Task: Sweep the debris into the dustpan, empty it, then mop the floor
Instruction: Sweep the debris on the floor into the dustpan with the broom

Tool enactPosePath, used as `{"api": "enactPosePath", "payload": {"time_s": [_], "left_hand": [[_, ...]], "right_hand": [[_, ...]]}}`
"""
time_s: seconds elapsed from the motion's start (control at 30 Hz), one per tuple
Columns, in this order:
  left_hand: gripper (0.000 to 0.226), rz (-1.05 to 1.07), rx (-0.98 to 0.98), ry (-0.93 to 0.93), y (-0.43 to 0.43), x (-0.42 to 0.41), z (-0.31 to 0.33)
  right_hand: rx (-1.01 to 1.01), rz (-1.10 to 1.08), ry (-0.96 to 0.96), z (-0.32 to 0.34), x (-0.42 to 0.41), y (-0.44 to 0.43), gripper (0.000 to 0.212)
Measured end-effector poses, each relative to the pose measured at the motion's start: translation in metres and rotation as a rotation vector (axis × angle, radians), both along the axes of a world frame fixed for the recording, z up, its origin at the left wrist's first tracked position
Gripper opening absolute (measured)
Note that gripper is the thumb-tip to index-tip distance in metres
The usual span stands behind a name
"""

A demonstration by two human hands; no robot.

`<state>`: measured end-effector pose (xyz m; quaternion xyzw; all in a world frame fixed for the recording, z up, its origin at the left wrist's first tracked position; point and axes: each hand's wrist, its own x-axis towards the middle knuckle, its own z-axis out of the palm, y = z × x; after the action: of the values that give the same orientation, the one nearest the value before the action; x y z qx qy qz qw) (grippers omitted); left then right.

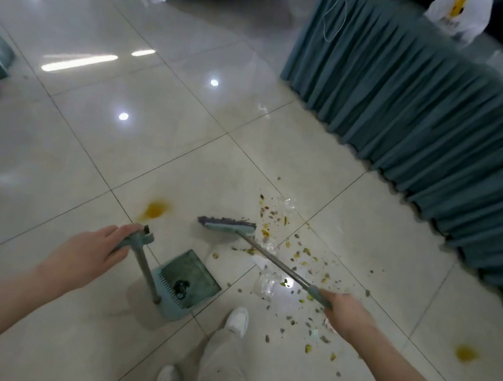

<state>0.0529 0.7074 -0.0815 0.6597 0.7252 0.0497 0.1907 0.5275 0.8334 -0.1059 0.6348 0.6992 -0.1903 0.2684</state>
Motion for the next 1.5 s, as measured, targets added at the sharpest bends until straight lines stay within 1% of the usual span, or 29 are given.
{"api": "enactPosePath", "payload": {"time_s": [0.2, 0.3, 0.4, 0.5, 0.7, 0.83, 0.97, 1.07, 1.17, 1.23, 1.37, 1.5], "left_hand": [[0.044, -0.039, 0.034, 0.022, 0.054, -0.002, 0.007], [0.044, -0.073, 0.069, 0.026, 0.092, -0.002, 0.01], [0.053, -0.098, 0.094, 0.015, 0.135, 0.001, 0.012], [0.054, -0.12, 0.126, 0.023, 0.179, 0.006, 0.01], [0.048, -0.109, 0.128, 0.001, 0.256, 0.023, -0.008], [0.039, -0.079, 0.124, -0.026, 0.295, 0.03, -0.026], [0.048, -0.121, 0.107, 0.007, 0.317, 0.027, -0.043], [0.048, -0.134, 0.11, 0.0, 0.325, 0.024, -0.049], [0.043, -0.122, 0.125, -0.018, 0.323, 0.014, -0.047], [0.038, -0.127, 0.125, -0.023, 0.32, 0.003, -0.046], [0.042, -0.138, 0.103, -0.043, 0.31, -0.022, -0.043], [0.042, -0.225, 0.063, -0.074, 0.289, -0.046, -0.039]], "right_hand": [[0.069, -0.114, 0.118, 0.003, -0.03, 0.077, 0.057], [0.111, -0.139, 0.135, 0.004, -0.041, 0.13, 0.054], [0.126, -0.152, 0.143, 0.006, -0.048, 0.187, 0.052], [0.123, -0.162, 0.143, 0.001, -0.05, 0.242, 0.046], [0.118, -0.197, 0.138, -0.034, -0.055, 0.331, 0.045], [0.097, -0.246, 0.124, -0.068, -0.056, 0.355, 0.033], [0.043, -0.235, 0.111, -0.089, -0.065, 0.351, 0.028], [0.031, -0.225, 0.094, -0.095, -0.071, 0.327, 0.03], [-0.004, -0.21, 0.077, -0.098, -0.075, 0.283, 0.036], [-0.043, -0.196, 0.029, -0.096, -0.078, 0.247, 0.038], [-0.071, -0.226, -0.015, -0.081, -0.088, 0.171, 0.035], [-0.109, -0.293, -0.009, -0.07, -0.102, 0.092, 0.036]]}}
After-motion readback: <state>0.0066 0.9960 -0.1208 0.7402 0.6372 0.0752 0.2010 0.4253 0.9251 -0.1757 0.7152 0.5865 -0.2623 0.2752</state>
